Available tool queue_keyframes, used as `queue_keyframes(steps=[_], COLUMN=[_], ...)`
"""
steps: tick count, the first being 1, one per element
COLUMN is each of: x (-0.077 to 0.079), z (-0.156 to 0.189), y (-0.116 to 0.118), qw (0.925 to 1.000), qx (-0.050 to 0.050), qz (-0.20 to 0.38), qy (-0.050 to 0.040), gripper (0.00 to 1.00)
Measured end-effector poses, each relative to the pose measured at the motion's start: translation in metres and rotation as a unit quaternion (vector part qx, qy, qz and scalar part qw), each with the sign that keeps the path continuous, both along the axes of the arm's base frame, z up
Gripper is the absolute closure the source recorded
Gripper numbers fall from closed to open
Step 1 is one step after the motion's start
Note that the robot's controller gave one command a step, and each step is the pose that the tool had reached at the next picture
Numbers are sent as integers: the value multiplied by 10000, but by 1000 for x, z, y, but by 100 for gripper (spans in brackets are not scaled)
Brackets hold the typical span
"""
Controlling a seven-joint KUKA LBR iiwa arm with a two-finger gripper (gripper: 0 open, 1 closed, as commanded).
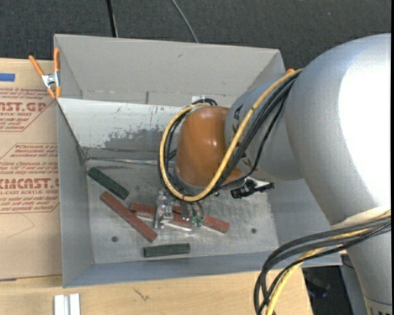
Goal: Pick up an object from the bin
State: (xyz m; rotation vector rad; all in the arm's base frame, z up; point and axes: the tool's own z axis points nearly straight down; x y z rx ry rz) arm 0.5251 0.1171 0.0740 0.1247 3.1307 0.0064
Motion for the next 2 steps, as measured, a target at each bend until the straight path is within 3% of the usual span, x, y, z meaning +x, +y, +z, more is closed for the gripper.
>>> queue_keyframes(steps=[1, 2], x=[-1, -3], z=[-2, -1], y=[0, 1], qw=[10000, 10000], qx=[-1, -1], qz=[-3, 8], qy=[3, 58], gripper=[0, 100])
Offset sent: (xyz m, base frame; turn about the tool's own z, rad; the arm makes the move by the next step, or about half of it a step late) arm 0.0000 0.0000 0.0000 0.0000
